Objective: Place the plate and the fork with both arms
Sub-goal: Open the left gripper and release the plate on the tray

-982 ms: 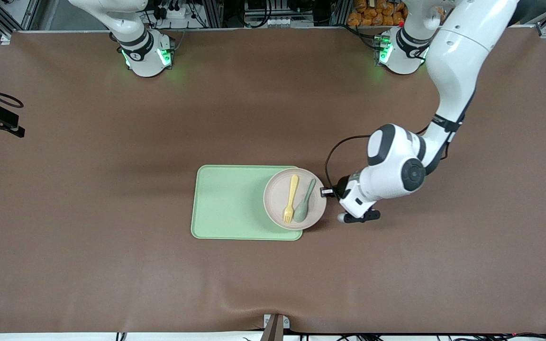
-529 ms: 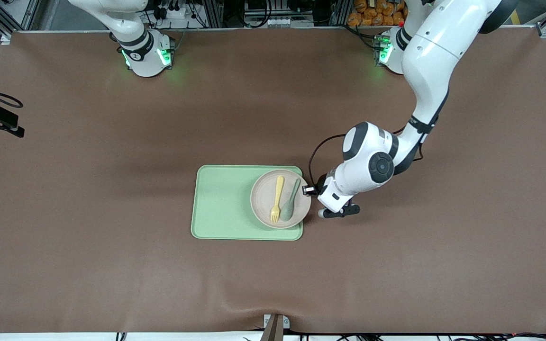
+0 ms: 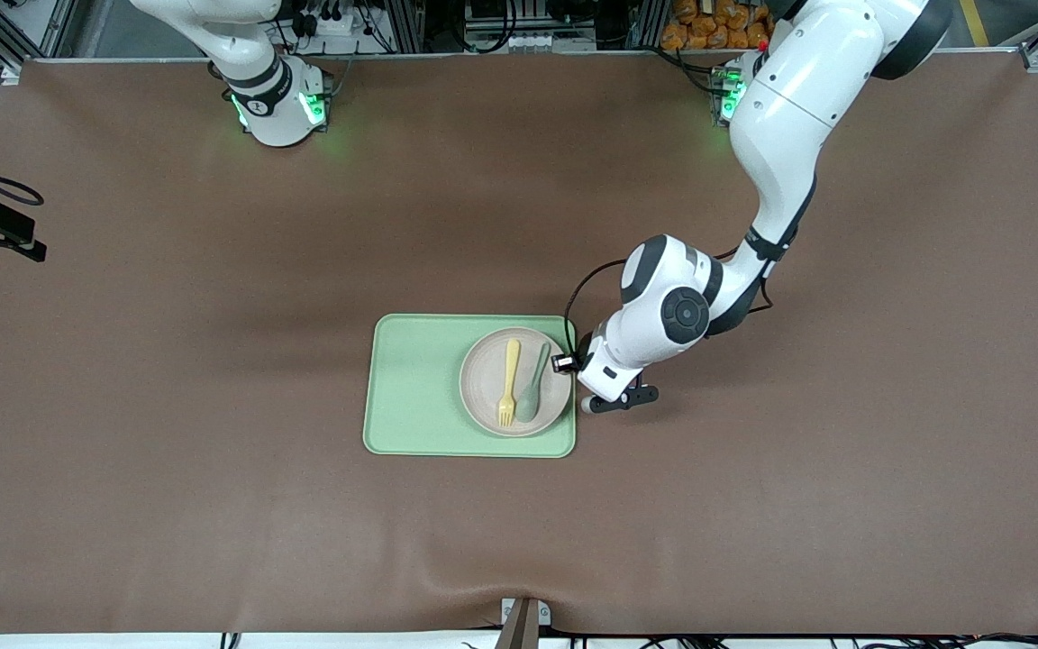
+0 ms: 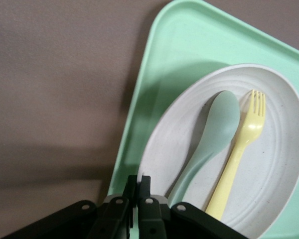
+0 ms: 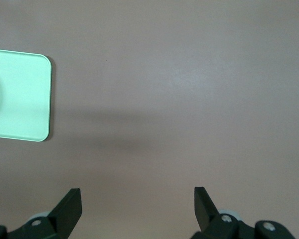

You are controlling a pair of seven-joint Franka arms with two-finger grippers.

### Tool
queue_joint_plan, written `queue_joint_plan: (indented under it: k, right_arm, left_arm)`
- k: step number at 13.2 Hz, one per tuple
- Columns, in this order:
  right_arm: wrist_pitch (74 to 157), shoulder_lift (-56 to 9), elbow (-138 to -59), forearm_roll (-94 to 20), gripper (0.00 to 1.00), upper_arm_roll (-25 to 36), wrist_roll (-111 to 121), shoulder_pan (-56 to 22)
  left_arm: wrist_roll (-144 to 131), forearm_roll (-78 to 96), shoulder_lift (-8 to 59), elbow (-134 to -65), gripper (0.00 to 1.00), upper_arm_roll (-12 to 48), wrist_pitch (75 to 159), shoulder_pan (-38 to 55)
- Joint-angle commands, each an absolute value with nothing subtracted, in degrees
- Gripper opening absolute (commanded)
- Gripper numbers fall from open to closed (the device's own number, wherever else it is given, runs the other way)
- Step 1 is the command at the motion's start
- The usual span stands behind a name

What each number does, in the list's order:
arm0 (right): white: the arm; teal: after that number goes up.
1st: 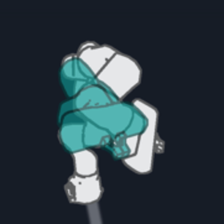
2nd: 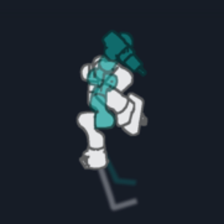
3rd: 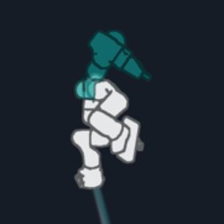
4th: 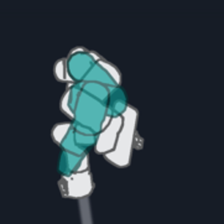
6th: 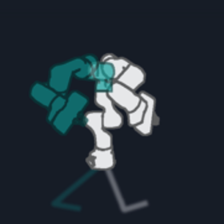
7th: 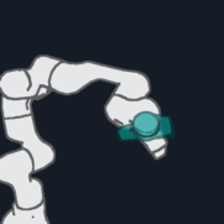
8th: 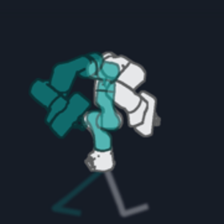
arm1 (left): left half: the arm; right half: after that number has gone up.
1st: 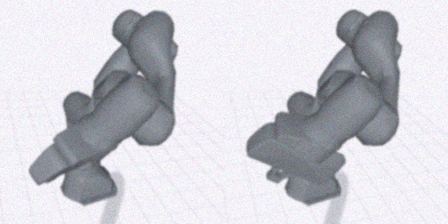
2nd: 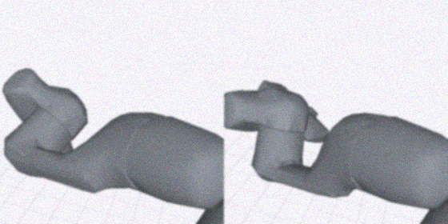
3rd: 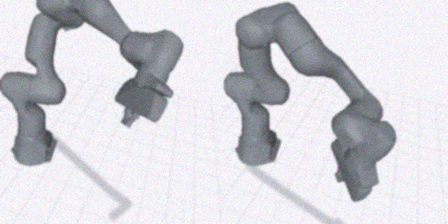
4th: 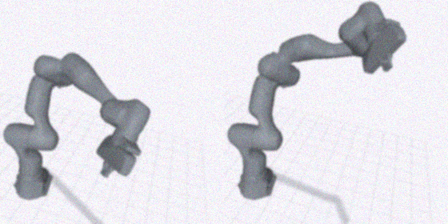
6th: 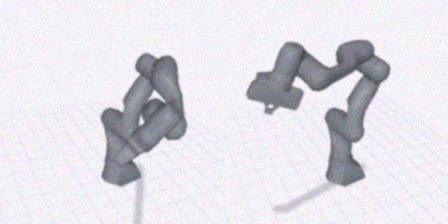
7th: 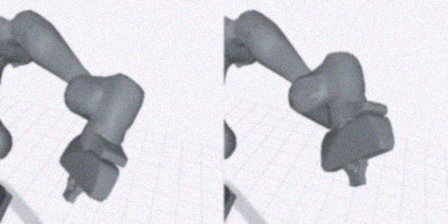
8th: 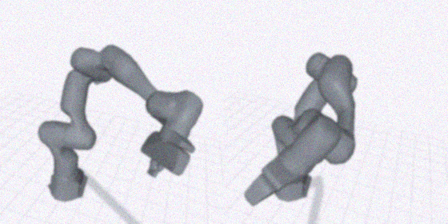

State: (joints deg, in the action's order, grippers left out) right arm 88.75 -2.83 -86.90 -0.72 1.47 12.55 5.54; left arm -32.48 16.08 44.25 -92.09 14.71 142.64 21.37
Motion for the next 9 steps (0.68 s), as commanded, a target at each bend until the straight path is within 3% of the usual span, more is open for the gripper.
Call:
queue_joint_plan:
  k: [1,9]
  right_arm:
    - [88.9,-3.1,-86.4,-0.4,1.0,0.5,13.0,6.9]
    - [88.4,-3.3,-85.1,-2.1,1.0,0.3,12.4,6.1]
  left_arm:
    - [-34.1,14.5,45.5,-90.4,0.0,13.6,143.4,22.5]
    - [-35.2,14.9,45.5,-90.3,0.0,13.6,143.7,23.3]
